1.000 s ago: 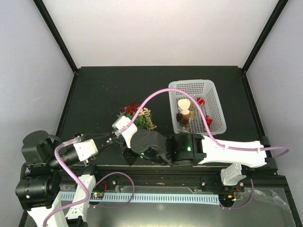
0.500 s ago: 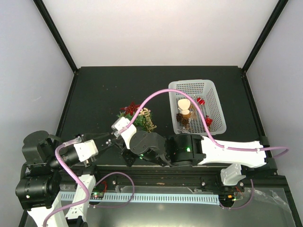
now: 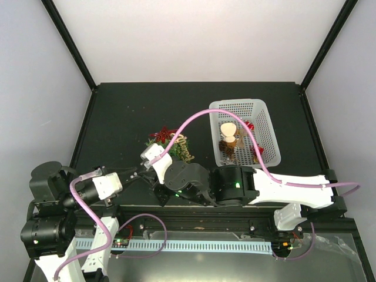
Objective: Decorate the small christmas tree
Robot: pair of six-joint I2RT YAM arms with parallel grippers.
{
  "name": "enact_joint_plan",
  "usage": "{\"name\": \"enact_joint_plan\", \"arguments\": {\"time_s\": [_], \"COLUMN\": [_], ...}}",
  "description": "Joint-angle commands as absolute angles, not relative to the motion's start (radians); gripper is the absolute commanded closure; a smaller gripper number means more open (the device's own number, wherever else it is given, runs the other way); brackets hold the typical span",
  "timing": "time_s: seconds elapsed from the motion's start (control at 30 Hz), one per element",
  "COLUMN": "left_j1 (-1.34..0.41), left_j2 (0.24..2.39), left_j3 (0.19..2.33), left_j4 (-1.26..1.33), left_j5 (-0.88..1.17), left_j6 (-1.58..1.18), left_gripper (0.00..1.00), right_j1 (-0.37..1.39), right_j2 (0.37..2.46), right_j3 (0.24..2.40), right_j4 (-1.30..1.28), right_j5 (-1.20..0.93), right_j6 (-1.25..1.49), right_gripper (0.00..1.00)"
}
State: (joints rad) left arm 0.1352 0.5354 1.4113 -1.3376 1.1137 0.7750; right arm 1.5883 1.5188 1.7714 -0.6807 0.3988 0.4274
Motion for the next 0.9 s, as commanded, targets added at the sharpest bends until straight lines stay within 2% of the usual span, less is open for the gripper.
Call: {"name": "enact_joint_plan", "arguments": {"time_s": [0.0,0.3,0.5,0.63,0.77,0.87], "left_j1": [0.132,0.132,0.133,0.133,0.133,0.132], "left_j2": [0.515,0.505,0.498,0.495,0.497,0.497], "left_j3": [1.410,1.402,1.392,1.386,1.377,1.362], "left_j4": [-1.342,-1.316,-1.308,-1.303,-1.295,-1.287], "left_j5": [1.127,1.131,1.129,1.129,1.126,1.123], "left_j6": [0.780,0.752,0.741,0.736,0.730,0.728], "left_gripper": [0.76,0.97,0.98,0.98,0.98,0.98], "right_j1": [1.598,1.605,1.605,1.605,1.606,1.605], "right_j2": [1.478,1.482,1.476,1.473,1.447,1.422], "right_j3": [1.760,1.755,1.744,1.738,1.705,1.679], "right_j4": [-0.655,-0.651,-0.643,-0.647,-0.626,-0.609], "right_j5": [0.407,0.404,0.415,0.433,0.464,0.493], "right_j6": [0.440,0.443,0.444,0.446,0.446,0.440], "right_gripper": [0.98,0.98,0.97,0.84,0.64,0.59]}}
